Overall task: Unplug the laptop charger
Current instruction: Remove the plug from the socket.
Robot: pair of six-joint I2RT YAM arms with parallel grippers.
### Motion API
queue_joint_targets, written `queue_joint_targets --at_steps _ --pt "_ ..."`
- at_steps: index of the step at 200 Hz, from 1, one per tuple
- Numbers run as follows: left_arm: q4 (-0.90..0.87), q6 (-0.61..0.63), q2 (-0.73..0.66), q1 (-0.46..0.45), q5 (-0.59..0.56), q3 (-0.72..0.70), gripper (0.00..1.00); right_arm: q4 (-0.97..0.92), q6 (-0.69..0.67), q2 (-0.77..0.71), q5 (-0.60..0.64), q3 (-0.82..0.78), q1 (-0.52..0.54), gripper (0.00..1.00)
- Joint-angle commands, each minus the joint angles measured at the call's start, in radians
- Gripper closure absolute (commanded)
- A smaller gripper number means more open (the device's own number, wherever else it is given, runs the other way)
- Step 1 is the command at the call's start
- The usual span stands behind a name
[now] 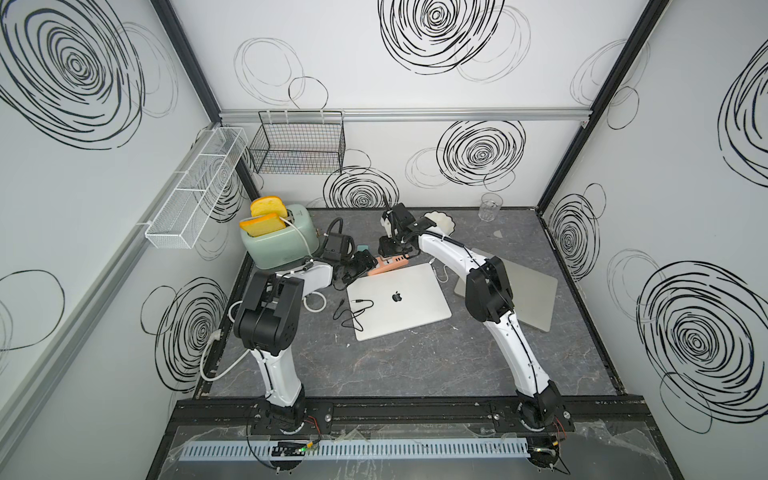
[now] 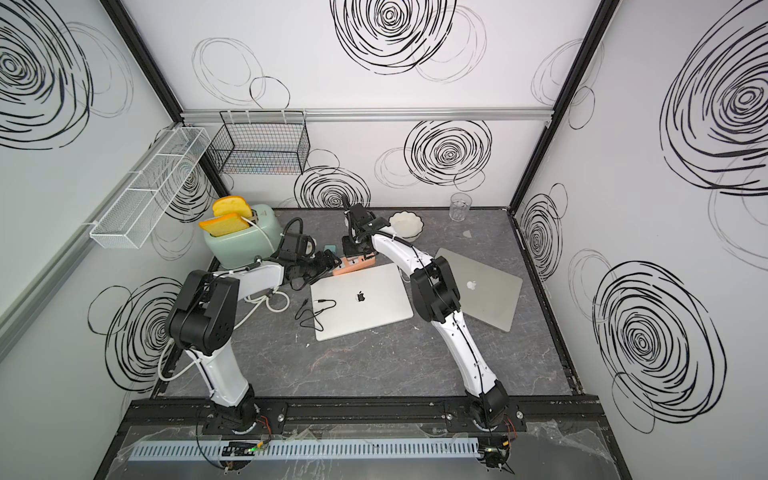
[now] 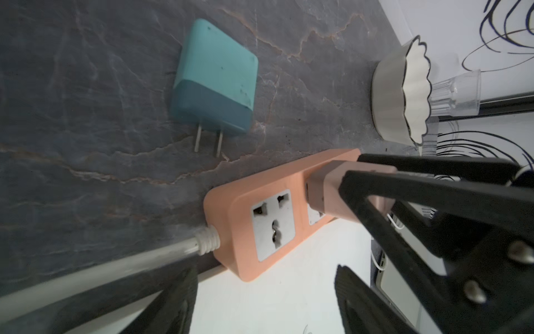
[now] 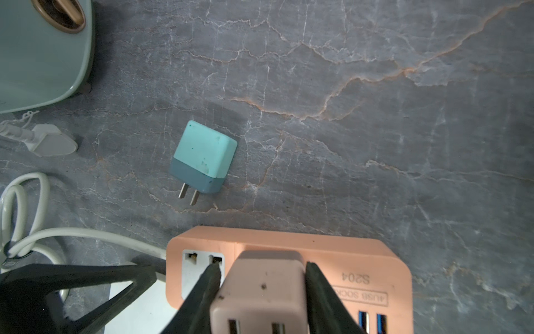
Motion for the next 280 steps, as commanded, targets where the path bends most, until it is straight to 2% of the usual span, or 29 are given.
queue_joint_targets --at_steps 1,75,165,210,280 --pt "0.029 -0.004 0.028 -0.013 -0.079 0.043 0.22 -0.09 -0.01 -0.002 -0.009 0.009 0.004 0.65" --pt "-0.134 0.088 0.102 -0.061 -0.243 0.147 0.29 -0.084 0.007 0.0 -0.035 0.012 0.001 0.65" --pt "-0.207 0.106 0.132 -0.075 -0.404 0.174 0.38 -0.092 0.007 -0.003 -0.034 0.011 0.001 0.69" --pt "-0.234 0.119 0.152 -0.078 -0.426 0.194 0.47 -0.09 0.009 -0.007 -0.038 0.012 -0.001 0.72" --pt "-0.219 0.138 0.172 -0.101 -0.429 0.15 0.49 -0.088 0.028 -0.021 -0.06 0.055 -0.002 0.77"
